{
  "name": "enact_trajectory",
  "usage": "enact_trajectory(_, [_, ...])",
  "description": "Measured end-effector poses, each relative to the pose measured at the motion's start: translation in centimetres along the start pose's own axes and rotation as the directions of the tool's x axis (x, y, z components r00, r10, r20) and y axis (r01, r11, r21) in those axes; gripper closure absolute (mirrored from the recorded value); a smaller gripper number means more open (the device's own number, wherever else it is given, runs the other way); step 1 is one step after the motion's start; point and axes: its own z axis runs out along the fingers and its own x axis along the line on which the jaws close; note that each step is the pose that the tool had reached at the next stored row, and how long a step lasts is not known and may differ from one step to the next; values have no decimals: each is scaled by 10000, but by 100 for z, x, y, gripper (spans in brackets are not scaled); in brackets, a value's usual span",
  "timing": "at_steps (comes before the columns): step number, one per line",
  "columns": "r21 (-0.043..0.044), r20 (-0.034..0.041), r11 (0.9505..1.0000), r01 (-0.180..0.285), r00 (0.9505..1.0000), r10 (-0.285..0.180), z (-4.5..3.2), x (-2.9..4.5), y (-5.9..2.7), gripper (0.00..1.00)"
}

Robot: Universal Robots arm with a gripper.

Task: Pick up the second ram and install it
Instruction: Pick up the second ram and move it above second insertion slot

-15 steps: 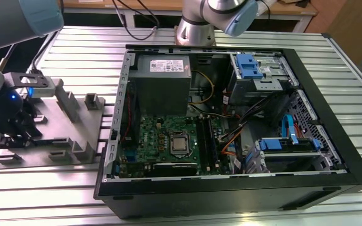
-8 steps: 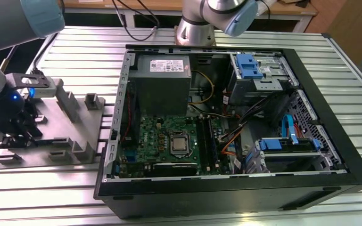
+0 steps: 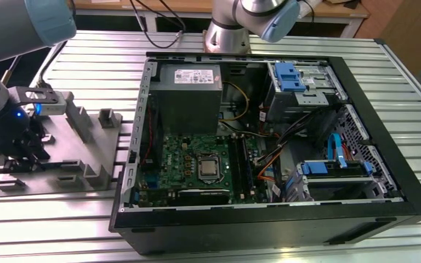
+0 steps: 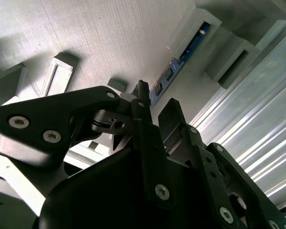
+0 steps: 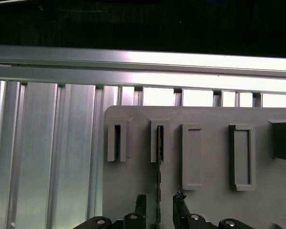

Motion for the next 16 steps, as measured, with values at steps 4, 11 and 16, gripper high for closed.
enact_trajectory(4, [2, 1, 10000, 0, 10000, 0, 1, 0, 0, 64])
enact_trajectory(11, [2, 1, 10000, 0, 10000, 0, 2, 0, 0, 79])
enact_trajectory(16, [2, 1, 10000, 0, 10000, 0, 2, 0, 0, 87])
